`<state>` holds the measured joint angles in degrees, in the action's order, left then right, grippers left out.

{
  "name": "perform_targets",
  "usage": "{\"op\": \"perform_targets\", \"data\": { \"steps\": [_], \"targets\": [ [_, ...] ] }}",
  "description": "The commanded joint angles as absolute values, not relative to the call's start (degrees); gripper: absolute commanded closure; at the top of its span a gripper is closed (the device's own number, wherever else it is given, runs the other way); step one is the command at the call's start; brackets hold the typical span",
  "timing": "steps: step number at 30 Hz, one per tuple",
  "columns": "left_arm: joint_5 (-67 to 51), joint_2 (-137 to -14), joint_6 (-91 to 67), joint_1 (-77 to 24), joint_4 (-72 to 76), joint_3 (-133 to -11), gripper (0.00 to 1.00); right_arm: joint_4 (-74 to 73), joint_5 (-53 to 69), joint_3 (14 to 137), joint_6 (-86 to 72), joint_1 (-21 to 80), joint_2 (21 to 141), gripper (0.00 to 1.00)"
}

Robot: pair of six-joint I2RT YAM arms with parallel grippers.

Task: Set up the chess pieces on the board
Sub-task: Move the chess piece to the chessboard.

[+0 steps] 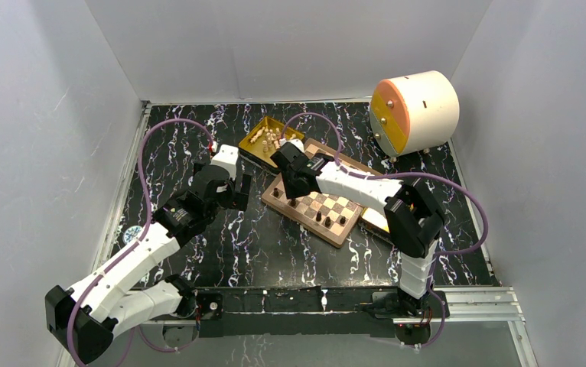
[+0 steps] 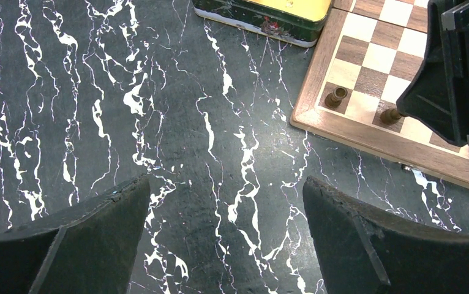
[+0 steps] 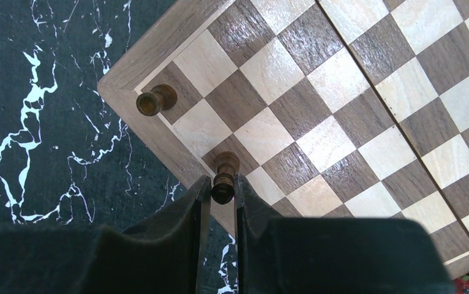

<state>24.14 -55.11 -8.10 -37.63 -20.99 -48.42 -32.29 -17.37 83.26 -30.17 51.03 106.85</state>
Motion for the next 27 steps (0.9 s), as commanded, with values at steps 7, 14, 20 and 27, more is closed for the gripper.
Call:
{"op": "perform_targets", "data": {
  "steps": [7, 14, 20, 27],
  "targets": [
    [25.6, -54.0, -8.0, -37.8, -20.1, -48.1, 0.08, -34.1, -16.9, 85.5, -30.8, 51.5, 105.9, 0.80],
    [25.6, -54.1, -7.9, -37.8, -20.2, -48.2, 0.08, -36.9, -18.0, 83.2, -31.7, 51.6, 100.9, 0.85],
    [25.6, -54.0, -7.9, -37.7, -20.1, -48.1, 0.08, -38.4, -17.2, 78.5, -32.7, 51.6, 96.2, 0.86],
    [25.2, -54.4, -7.9, -37.7, -20.1, -48.2, 0.08, -37.8, -16.2, 74.6, -33.5, 51.6, 94.6, 0.86]
  ]
}}
